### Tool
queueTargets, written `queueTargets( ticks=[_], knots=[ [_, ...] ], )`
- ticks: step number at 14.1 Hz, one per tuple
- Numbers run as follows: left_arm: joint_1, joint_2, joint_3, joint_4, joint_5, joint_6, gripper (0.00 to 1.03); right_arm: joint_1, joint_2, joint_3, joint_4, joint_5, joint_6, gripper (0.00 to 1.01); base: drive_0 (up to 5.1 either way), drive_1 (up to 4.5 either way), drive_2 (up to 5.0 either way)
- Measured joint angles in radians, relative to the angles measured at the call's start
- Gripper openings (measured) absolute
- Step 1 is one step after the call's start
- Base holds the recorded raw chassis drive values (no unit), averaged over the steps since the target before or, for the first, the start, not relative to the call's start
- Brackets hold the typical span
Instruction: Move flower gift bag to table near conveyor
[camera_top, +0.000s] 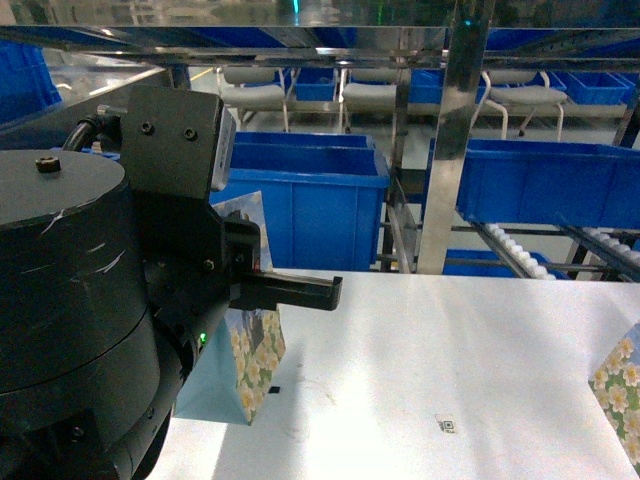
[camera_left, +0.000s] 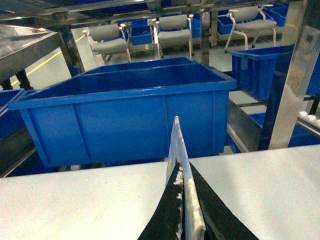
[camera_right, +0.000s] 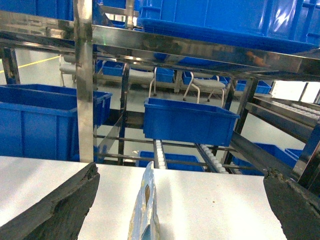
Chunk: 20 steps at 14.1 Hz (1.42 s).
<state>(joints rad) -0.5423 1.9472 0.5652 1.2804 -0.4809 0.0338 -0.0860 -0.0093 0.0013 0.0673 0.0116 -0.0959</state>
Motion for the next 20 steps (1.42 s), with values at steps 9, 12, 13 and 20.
queueTargets(
  ticks=[9,12,13,20],
  knots=[
    [-0.037,0.107,0.064,0.003,-0.030,-0.040,0.02,0.000,0.000,0.000,0.000,0.000,0.000,0.98,0.0,0.00,0.0],
    [-0.055,0.155,0.057,0.002,-0.069,-0.047,0.02,0.000,0.000,0.000,0.000,0.000,0.000,0.98,0.0,0.00,0.0],
    [-0.066,0.161,0.051,0.012,-0.088,-0.032,0.02,0.000,0.000,0.000,0.000,0.000,0.000,0.98,0.0,0.00,0.0],
    [-0.134,0.109,-0.050,0.004,-0.130,0.007,0.48,0.000,0.000,0.000,0.000,0.000,0.000,0.98,0.0,0.00,0.0]
  ],
)
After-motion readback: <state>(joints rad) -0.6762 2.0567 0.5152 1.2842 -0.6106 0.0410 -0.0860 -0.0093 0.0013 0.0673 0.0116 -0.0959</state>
